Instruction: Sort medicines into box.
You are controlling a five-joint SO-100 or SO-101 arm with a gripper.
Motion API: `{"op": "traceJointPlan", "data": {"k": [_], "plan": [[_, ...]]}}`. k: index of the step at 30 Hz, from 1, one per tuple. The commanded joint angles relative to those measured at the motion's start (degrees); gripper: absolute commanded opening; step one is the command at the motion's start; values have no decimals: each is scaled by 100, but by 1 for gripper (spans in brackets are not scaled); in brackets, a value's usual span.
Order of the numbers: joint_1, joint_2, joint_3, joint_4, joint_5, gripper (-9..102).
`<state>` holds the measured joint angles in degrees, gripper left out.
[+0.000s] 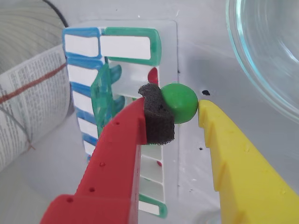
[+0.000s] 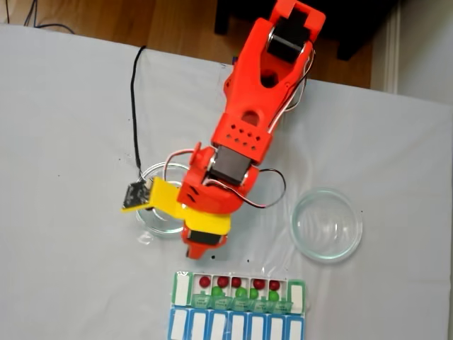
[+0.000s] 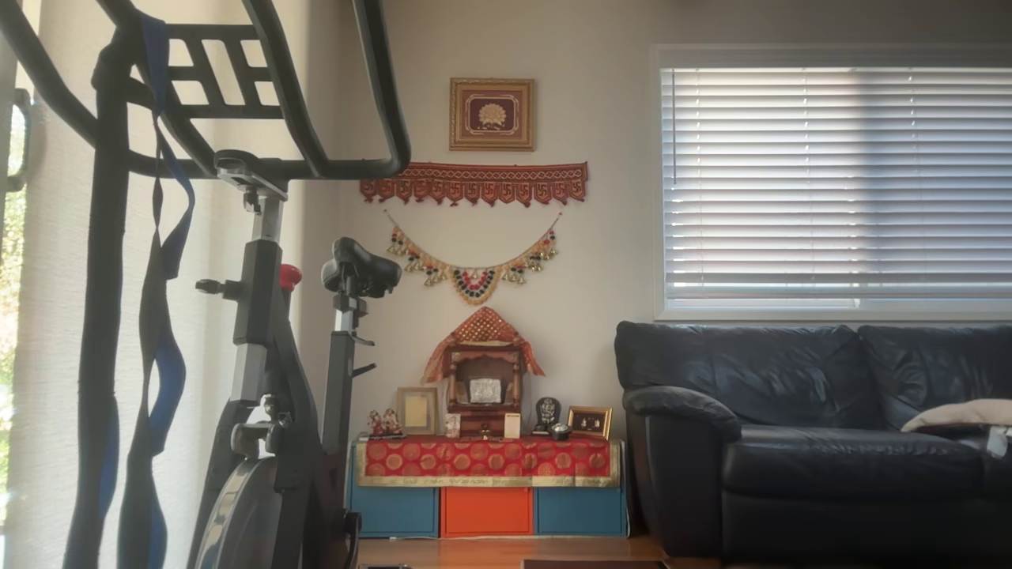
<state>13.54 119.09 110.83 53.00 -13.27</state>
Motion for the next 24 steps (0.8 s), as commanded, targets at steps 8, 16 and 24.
{"op": "traceJointPlan", "data": {"k": [8, 16, 24], "plan": [[-202, -554, -940, -202, 132, 1], [-167, -1134, -1450, -343, 220, 1], [-246, -1749, -2188, -70, 264, 1]]}}
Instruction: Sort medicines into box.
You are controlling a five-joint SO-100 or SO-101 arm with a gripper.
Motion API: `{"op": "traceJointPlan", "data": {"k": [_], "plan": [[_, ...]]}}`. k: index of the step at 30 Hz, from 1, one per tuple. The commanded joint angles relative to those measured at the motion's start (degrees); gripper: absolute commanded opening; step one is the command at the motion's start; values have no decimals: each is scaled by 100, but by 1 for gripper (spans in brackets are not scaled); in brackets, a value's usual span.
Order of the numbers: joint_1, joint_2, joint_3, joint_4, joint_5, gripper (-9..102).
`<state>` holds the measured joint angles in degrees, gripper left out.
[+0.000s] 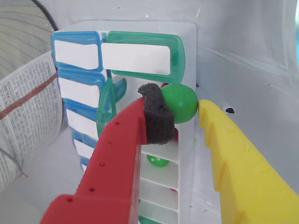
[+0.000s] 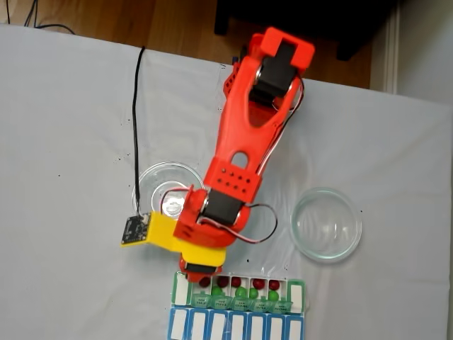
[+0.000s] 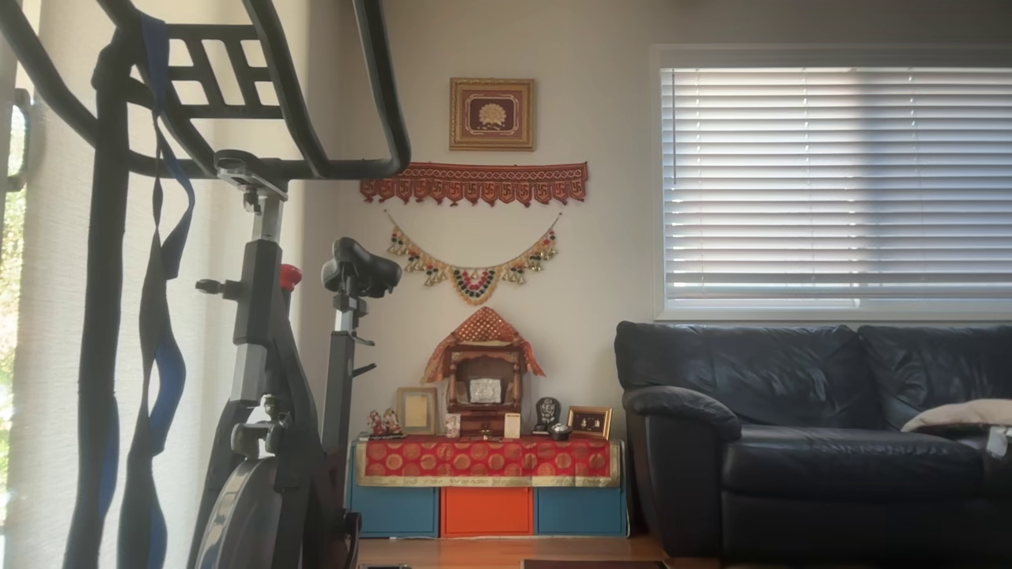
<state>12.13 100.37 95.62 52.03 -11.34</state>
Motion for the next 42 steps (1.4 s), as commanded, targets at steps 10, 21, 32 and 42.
{"op": "traceJointPlan", "data": {"k": [10, 21, 32, 42], "plan": [[-360, 132, -791, 193, 149, 1], [-475, 0, -940, 97, 229, 1], [-413, -694, -2021, 334, 483, 1], [-527, -782, -1925, 316, 475, 1]]}}
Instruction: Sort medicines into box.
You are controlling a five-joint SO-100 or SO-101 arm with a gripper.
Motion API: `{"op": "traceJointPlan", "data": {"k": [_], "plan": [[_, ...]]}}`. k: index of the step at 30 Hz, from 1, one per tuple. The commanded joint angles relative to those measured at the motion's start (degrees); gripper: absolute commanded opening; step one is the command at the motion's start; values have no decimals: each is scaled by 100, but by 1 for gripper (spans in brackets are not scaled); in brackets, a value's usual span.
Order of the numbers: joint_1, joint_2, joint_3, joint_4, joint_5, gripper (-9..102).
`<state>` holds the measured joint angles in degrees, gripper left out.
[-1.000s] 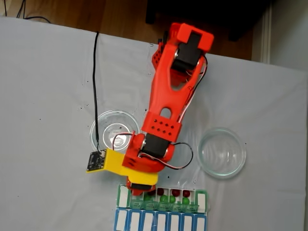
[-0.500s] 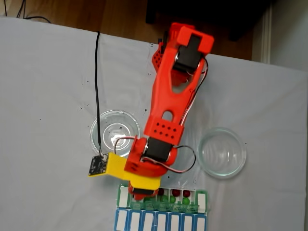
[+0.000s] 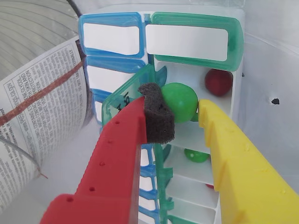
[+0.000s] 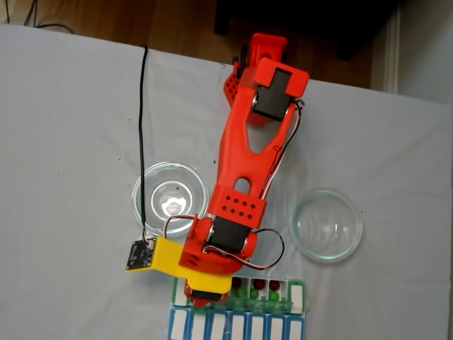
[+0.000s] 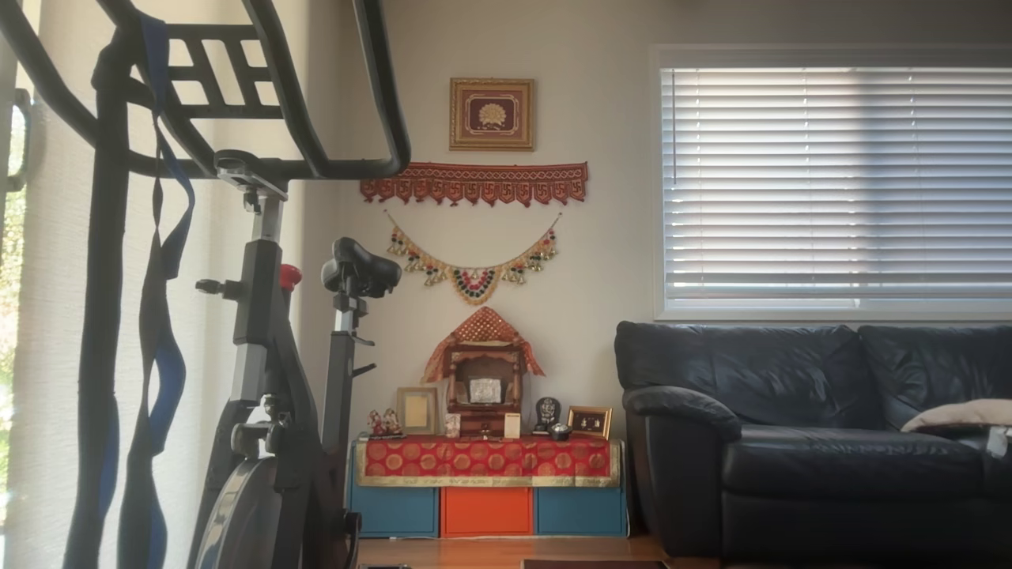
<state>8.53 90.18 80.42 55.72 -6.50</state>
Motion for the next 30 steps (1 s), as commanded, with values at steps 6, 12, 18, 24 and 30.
{"op": "traceJointPlan", "data": {"k": [6, 12, 18, 24, 30], "plan": [[-158, 308, -281, -158, 0, 13], [-176, 466, 44, -343, -62, 18], [-185, 483, 35, -325, -79, 18], [-158, 527, 53, -281, -105, 18], [-114, 738, 220, -272, -105, 9]]}}
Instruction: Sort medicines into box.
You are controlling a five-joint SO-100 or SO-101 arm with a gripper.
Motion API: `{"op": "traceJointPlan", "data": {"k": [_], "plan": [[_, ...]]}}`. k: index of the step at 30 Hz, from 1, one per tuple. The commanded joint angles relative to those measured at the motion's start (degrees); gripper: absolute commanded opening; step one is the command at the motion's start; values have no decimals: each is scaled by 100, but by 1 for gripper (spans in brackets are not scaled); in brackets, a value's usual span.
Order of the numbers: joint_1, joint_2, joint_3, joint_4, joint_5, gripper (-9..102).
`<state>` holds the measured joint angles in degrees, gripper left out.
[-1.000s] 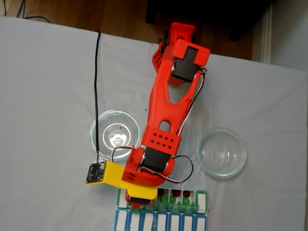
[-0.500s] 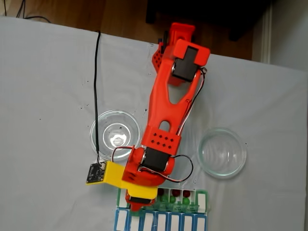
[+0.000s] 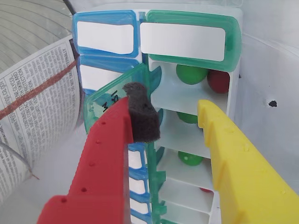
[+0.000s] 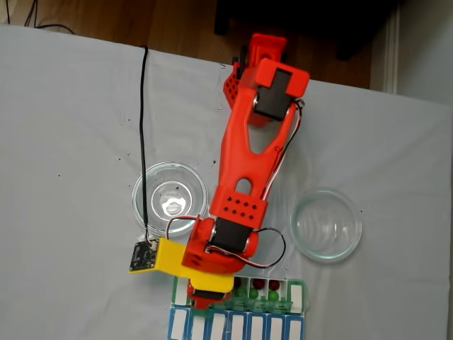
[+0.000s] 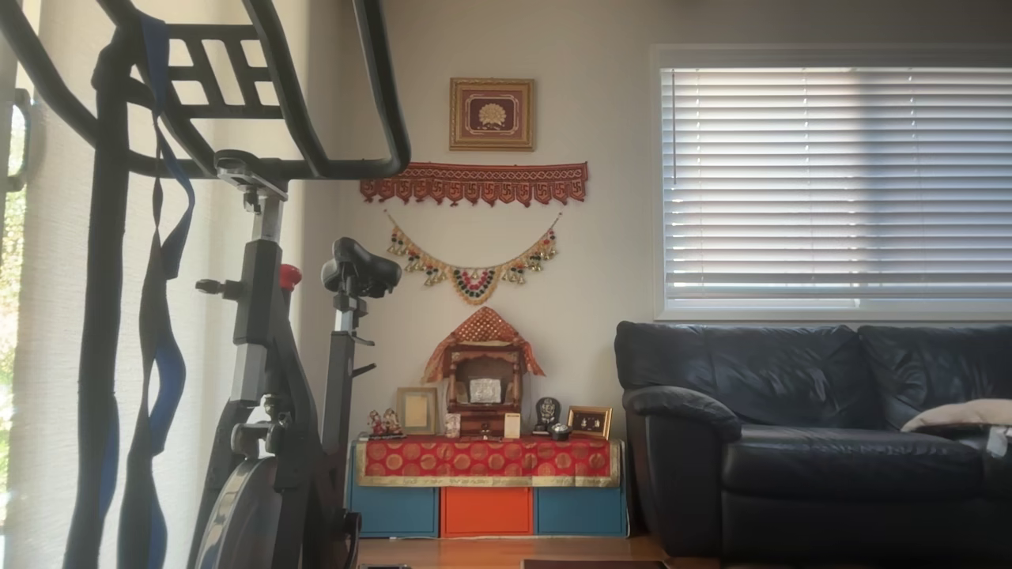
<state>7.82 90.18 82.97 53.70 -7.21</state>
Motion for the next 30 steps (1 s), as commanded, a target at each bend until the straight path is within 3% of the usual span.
{"op": "traceJointPlan", "data": {"k": [1, 17, 22, 30], "plan": [[-35, 791, 18, -70, -35, 5], [-325, 3955, 2109, 483, -158, 1], [-747, 5713, 3498, 378, -439, 1], [-967, 7181, 5484, -220, -1406, 1]]}}
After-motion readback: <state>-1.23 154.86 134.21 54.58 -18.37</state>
